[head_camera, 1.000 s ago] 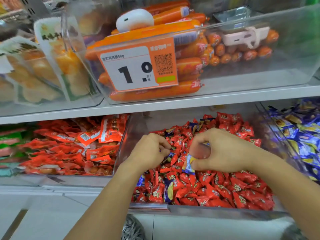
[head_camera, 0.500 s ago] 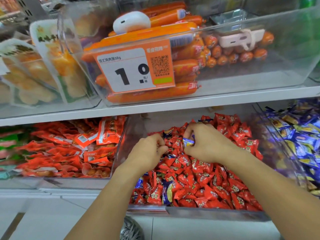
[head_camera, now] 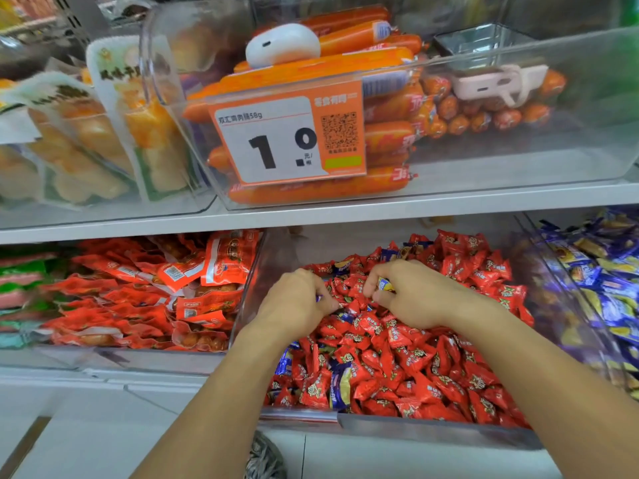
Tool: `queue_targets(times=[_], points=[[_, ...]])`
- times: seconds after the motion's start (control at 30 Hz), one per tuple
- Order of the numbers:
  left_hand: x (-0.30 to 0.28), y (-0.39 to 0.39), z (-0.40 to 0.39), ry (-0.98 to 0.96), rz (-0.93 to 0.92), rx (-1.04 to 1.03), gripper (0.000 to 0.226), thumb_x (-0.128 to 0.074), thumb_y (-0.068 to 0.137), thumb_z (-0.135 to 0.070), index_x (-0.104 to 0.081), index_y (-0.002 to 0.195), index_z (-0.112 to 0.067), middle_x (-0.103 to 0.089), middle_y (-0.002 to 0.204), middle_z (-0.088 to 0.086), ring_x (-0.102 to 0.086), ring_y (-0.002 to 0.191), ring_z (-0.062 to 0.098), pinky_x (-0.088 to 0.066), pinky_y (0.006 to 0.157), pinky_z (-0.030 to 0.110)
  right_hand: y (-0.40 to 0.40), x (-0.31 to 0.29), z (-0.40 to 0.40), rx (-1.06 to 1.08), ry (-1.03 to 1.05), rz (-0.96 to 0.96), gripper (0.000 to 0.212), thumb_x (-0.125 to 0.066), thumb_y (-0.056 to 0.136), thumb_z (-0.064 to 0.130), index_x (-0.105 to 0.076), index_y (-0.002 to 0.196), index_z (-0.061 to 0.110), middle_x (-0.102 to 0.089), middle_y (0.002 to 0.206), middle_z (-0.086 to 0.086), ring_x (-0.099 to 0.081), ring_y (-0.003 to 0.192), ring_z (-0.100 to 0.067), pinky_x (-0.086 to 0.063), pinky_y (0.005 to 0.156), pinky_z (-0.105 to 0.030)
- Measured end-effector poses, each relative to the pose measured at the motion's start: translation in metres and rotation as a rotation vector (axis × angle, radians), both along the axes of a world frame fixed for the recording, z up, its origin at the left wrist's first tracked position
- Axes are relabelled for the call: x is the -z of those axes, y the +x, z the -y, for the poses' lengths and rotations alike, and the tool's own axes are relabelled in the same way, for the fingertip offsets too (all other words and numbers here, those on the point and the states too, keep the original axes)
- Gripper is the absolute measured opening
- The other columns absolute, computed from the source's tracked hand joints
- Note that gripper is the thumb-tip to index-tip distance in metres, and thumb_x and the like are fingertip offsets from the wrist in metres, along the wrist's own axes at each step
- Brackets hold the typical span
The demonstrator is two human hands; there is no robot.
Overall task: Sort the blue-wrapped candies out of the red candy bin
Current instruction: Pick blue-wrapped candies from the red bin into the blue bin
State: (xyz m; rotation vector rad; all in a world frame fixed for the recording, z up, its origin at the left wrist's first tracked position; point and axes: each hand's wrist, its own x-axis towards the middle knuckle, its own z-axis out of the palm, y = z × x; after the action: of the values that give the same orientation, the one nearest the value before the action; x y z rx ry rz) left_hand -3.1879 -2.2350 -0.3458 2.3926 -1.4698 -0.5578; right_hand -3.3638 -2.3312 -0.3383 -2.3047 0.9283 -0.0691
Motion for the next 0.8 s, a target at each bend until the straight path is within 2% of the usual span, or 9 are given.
queue_targets(times=[0.07, 0.17, 0.27, 0.33, 0.47, 0.57, 0.63, 0.7, 0.8], points=[[0.003, -0.003, -0.003, 0.052, -0.013, 0.067, 0.017, -0.075, 0.083, -0.042, -0.077, 0.091, -0.026, -0.072, 0.109, -0.002, -0.065, 0.099, 0.013, -0.053, 0.086, 0.031, 0.006, 0.003, -0.001, 0.012, -0.007, -0.016, 0.020, -0.048, 0.099, 0.014, -0.066, 0.101, 0.024, -0.056, 0.078, 0.007, -0.052, 0.051, -0.005, -0.046, 0.049, -0.023], [0.005, -0.009, -0.002, 0.096, -0.051, 0.149, 0.020, -0.074, 0.085, -0.039, -0.078, 0.098, -0.025, -0.073, 0.109, -0.005, -0.065, 0.101, 0.009, -0.053, 0.090, 0.032, 0.018, 0.010, -0.003, -0.033, -0.167, -0.150, 0.016, -0.051, 0.096, 0.028, -0.065, 0.095, 0.020, -0.061, 0.090, -0.001, -0.062, 0.077, -0.018, -0.053, 0.071, -0.034], [0.001, -0.009, -0.001, 0.070, -0.047, 0.158, 0.011, -0.075, 0.085, -0.031, -0.080, 0.090, -0.023, -0.075, 0.096, -0.007, -0.067, 0.089, 0.006, -0.055, 0.083, 0.029, 0.023, 0.012, 0.001, -0.030, -0.202, -0.277, 0.038, -0.064, 0.089, 0.047, -0.066, 0.107, 0.014, -0.063, 0.106, -0.007, -0.062, 0.101, -0.027, -0.053, 0.086, -0.041], [0.002, -0.008, -0.002, 0.040, -0.040, 0.135, 0.007, -0.075, 0.084, -0.027, -0.080, 0.084, -0.022, -0.076, 0.090, -0.008, -0.068, 0.083, 0.005, -0.056, 0.080, 0.029, 0.023, 0.011, 0.005, -0.035, -0.207, -0.312, 0.040, -0.071, 0.086, 0.045, -0.067, 0.105, 0.010, -0.065, 0.098, -0.005, -0.062, 0.092, -0.024, -0.053, 0.079, -0.036], [0.003, -0.007, -0.003, 0.032, 0.003, 0.131, 0.013, -0.070, 0.087, -0.026, -0.078, 0.082, -0.017, -0.076, 0.088, -0.002, -0.069, 0.080, 0.011, -0.058, 0.076, 0.031, 0.021, 0.013, 0.007, -0.016, -0.185, -0.234, 0.025, -0.077, 0.083, 0.031, -0.063, 0.074, 0.012, -0.058, 0.067, 0.003, -0.054, 0.063, -0.015, -0.041, 0.058, -0.026], [-0.002, -0.002, -0.004, -0.004, -0.009, 0.082, 0.022, -0.063, 0.091, -0.026, -0.074, 0.079, -0.012, -0.069, 0.081, 0.002, -0.062, 0.070, 0.017, -0.057, 0.072, 0.032, 0.015, 0.009, 0.011, 0.019, -0.022, -0.117, 0.013, -0.070, 0.087, 0.013, -0.068, 0.077, 0.020, -0.064, 0.069, 0.012, -0.053, 0.057, 0.002, -0.042, 0.054, -0.017], [-0.005, 0.000, -0.005, -0.020, -0.055, 0.062, 0.025, -0.057, 0.093, -0.024, -0.068, 0.078, -0.008, -0.061, 0.079, 0.002, -0.060, 0.071, 0.023, -0.057, 0.075, 0.038, 0.012, 0.007, 0.014, 0.062, 0.052, -0.042, 0.019, -0.059, 0.088, 0.003, -0.070, 0.082, 0.017, -0.070, 0.076, 0.006, -0.056, 0.058, 0.000, -0.046, 0.055, -0.019], [-0.008, -0.002, -0.006, -0.030, -0.098, 0.050, 0.022, -0.053, 0.096, -0.023, -0.066, 0.086, -0.009, -0.066, 0.083, 0.004, -0.064, 0.075, 0.025, -0.055, 0.070, 0.035, 0.009, 0.005, 0.014, 0.112, 0.106, 0.043, 0.014, -0.057, 0.092, 0.008, -0.068, 0.087, 0.015, -0.071, 0.083, -0.003, -0.057, 0.066, -0.010, -0.046, 0.060, -0.027], [-0.009, -0.005, -0.006, -0.061, -0.170, 0.037, 0.019, -0.051, 0.098, -0.027, -0.063, 0.095, -0.012, -0.068, 0.083, 0.009, -0.054, 0.059, 0.018, -0.044, 0.058, 0.030, 0.003, 0.000, 0.013, 0.149, 0.150, 0.126, 0.009, -0.059, 0.096, 0.019, -0.065, 0.090, 0.019, -0.069, 0.090, -0.005, -0.058, 0.074, -0.014, -0.048, 0.066, -0.027]])
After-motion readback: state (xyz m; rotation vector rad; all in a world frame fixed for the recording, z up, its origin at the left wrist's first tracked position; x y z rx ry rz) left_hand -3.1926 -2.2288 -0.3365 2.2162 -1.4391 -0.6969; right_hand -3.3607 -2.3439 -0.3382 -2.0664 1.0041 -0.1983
